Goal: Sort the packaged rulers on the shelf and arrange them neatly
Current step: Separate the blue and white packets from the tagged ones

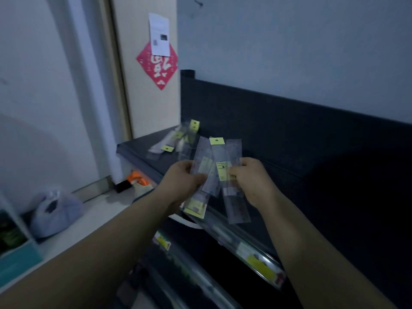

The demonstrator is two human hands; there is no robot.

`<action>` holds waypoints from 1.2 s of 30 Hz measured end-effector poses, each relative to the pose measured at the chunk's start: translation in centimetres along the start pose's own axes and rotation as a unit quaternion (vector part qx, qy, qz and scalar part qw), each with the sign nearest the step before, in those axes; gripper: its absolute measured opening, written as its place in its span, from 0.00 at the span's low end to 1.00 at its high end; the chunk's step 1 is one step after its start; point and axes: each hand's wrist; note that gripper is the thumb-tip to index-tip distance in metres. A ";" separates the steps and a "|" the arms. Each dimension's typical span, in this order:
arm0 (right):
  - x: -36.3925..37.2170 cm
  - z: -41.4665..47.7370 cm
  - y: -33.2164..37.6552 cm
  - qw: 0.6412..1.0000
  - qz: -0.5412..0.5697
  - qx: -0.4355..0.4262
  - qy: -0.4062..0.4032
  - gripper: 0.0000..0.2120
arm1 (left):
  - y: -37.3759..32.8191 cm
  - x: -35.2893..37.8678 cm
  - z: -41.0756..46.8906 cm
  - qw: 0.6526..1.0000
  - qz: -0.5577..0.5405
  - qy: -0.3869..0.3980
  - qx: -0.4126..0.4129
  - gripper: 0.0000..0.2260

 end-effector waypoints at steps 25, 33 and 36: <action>16.8 20.5 0.7 0.994 -0.110 -0.012 -0.014 0.09 | 4.2 -8.4 25.2 0.965 0.248 -0.057 0.054 0.26; 18.4 19.7 0.8 0.941 -0.313 -0.115 -0.054 0.06 | 6.5 -10.7 29.4 0.895 0.414 0.032 0.162 0.22; 18.4 18.9 1.2 0.930 -0.340 -0.132 -0.050 0.04 | 6.2 -10.9 29.3 0.849 0.469 0.031 0.241 0.18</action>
Point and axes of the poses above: each hand's wrist, its own z-axis towards the middle knuckle, its own x-axis out of the palm, y = z × x, and after that the axes turned 6 degrees about -y, right-handed
